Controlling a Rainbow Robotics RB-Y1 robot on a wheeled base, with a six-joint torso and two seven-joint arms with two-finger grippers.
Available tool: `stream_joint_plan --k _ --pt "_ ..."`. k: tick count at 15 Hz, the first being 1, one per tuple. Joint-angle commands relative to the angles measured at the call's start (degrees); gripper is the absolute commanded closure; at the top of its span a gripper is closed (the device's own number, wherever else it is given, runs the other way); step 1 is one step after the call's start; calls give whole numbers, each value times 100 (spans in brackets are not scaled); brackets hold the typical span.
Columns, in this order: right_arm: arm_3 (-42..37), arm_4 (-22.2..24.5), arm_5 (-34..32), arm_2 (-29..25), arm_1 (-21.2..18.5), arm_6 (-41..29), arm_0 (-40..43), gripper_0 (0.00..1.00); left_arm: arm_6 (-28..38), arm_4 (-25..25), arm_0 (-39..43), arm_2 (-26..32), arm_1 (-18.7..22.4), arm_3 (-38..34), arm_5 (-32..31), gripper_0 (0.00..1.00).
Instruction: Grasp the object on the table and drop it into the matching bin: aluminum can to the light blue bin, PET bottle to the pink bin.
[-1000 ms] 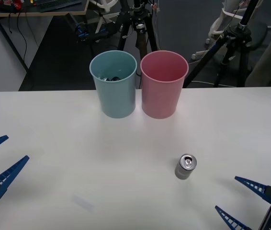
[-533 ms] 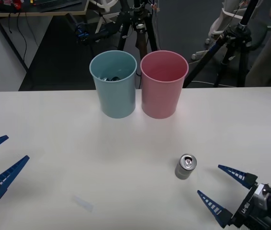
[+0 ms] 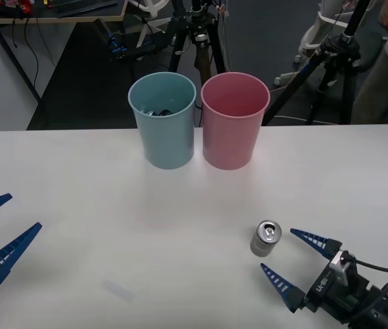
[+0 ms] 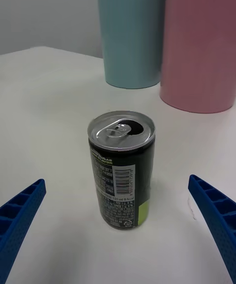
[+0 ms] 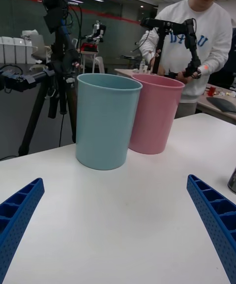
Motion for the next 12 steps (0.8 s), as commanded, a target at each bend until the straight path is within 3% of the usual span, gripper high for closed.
stream_joint_plan --k 1,12 --pt "0 0 250 184 0 18 -118 0 0 0 0 0 0 0 0 0" --pt "0 474 1041 439 457 -52 -479 0 0 0 0 0 0 0 0 0"
